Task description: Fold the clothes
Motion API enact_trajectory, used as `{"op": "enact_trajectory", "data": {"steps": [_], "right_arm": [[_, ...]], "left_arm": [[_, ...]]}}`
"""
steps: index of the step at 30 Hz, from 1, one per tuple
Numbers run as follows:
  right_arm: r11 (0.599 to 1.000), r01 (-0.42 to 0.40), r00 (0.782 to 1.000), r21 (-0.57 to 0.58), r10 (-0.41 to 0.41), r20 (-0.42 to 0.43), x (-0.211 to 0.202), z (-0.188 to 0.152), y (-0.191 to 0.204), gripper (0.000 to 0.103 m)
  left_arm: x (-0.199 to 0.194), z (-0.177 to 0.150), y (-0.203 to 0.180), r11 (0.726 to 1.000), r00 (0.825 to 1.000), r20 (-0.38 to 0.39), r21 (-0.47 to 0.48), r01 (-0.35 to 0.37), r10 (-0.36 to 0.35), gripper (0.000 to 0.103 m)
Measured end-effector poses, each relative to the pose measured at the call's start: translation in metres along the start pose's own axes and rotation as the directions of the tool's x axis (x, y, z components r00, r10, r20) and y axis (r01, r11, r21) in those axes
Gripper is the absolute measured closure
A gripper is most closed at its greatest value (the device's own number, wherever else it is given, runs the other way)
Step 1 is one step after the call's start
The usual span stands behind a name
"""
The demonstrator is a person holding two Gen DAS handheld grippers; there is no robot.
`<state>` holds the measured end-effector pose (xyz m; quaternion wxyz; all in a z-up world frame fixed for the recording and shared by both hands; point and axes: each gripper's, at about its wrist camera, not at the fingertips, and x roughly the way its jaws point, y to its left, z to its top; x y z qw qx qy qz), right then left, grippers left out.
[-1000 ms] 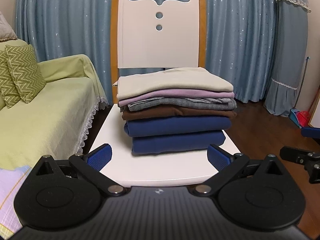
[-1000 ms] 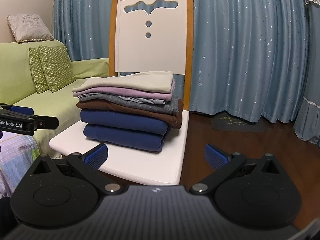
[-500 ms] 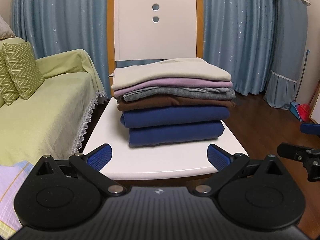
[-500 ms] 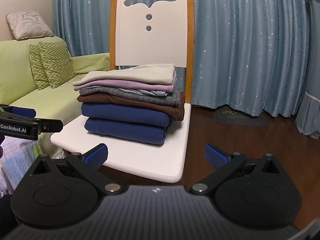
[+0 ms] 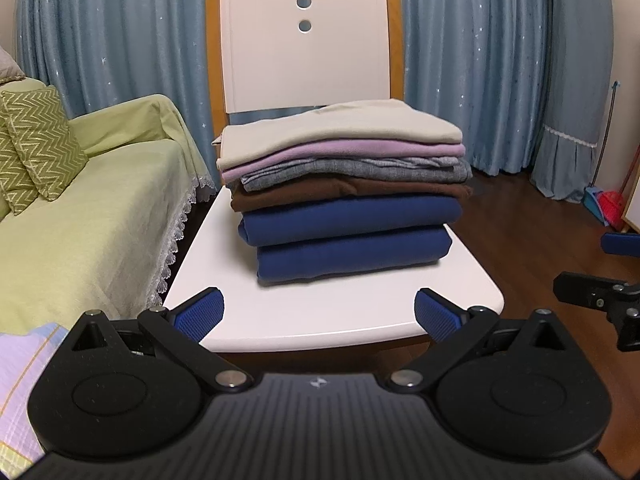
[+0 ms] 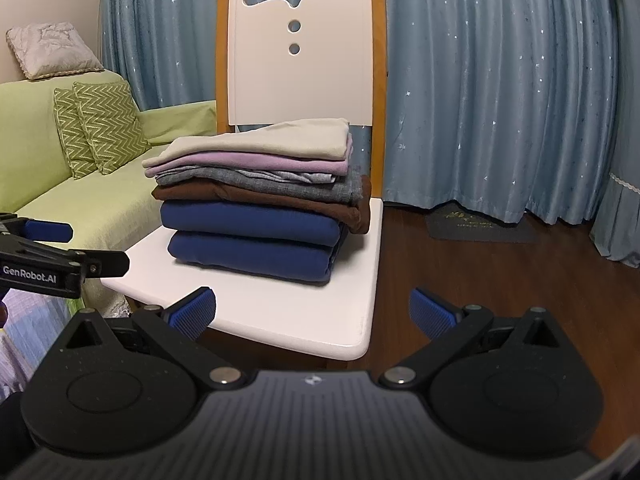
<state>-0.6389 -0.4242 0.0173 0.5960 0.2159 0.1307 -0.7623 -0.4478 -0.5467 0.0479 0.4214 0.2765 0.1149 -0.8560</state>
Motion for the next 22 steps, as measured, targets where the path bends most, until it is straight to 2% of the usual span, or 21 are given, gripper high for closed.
{"op": "enact_trajectory", "data": {"steps": [15,22], "right_arm": [[0.999,-0.006,1.0,0.035,0.007,-0.018,0.012,-0.003,-0.005,0.001],[0.999,-0.006,1.0,0.033,0.007,-0.014,0.016,0.0,-0.005,0.001]], "left_arm": [[0.008,-0.004,-0.004,1.0,0.999,-0.029,0.026,-0.012,0.013,0.001],[0.008,-0.004,-0.005,0.999,1.0,-0.01,0.027,-0.018,0.018,0.001]]}}
